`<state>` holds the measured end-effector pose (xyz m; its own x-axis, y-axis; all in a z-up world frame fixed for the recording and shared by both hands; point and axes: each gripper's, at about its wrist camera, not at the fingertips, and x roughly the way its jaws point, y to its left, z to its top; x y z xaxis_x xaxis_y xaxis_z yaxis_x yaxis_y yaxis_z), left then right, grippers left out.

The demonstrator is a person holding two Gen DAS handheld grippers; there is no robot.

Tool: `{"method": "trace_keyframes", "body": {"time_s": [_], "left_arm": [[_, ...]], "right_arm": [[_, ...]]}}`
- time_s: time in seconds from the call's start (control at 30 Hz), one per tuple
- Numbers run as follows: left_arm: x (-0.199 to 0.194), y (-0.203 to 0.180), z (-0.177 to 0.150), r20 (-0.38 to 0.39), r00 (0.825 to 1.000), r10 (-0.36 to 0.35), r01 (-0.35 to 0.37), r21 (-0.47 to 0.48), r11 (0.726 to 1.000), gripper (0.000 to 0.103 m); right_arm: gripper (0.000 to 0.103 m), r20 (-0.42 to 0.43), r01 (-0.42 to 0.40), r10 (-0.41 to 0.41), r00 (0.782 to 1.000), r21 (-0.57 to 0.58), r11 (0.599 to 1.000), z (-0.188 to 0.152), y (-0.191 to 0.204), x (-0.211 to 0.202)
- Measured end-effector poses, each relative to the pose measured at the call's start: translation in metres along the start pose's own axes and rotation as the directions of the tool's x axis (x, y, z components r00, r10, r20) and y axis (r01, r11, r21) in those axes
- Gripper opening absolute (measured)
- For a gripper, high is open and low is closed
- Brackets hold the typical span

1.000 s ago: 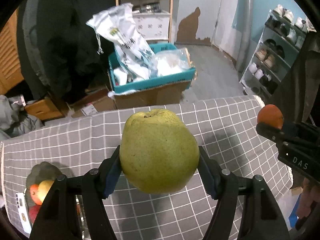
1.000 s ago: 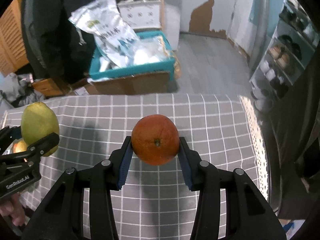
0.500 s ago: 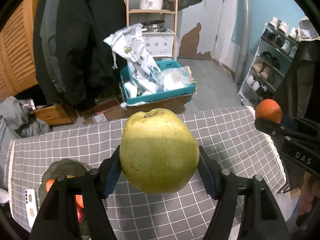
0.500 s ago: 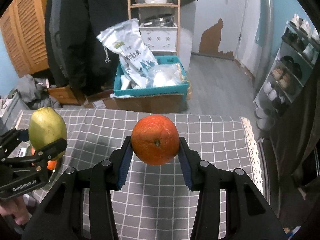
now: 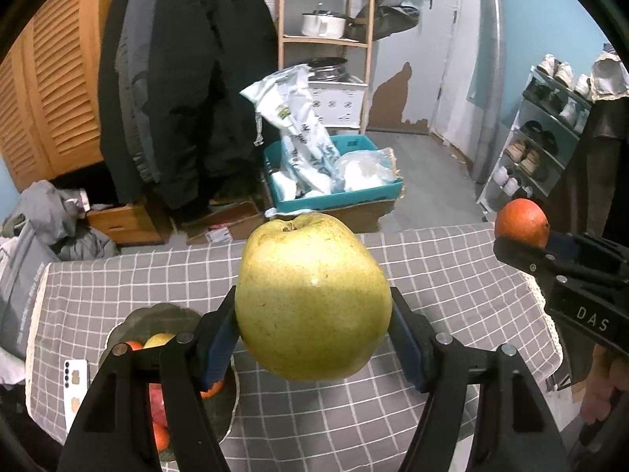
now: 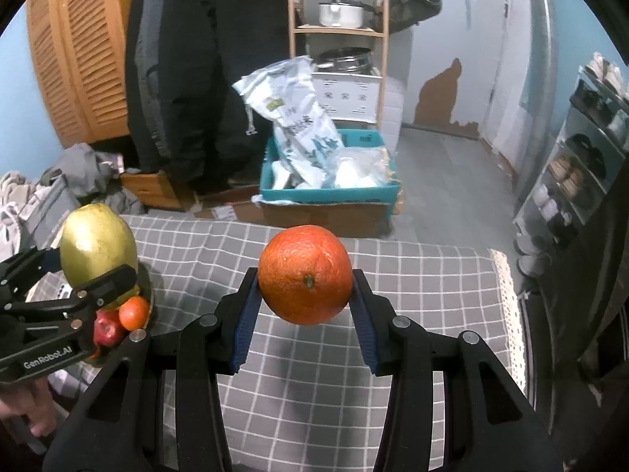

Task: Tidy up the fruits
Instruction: 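Carry the yellow pear with the left tool while the right tool carries the small orange toward the bowl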

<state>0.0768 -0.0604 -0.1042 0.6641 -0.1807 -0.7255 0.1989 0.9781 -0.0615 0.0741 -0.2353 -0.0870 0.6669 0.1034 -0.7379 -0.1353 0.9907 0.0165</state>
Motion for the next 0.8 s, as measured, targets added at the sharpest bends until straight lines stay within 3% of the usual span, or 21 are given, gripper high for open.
{"method": "trace_keyframes", "body": {"time_s": [0.8], "left_arm": [[0.001, 0.104, -0.036, -0.051, 0.992, 0.112, -0.118, -0.148, 0.982, 0.072]], "right_arm": [[0.044, -0.080, -0.170, 0.164, 0.983, -0.084, 0.982, 0.016, 0.107, 0.050]]}}
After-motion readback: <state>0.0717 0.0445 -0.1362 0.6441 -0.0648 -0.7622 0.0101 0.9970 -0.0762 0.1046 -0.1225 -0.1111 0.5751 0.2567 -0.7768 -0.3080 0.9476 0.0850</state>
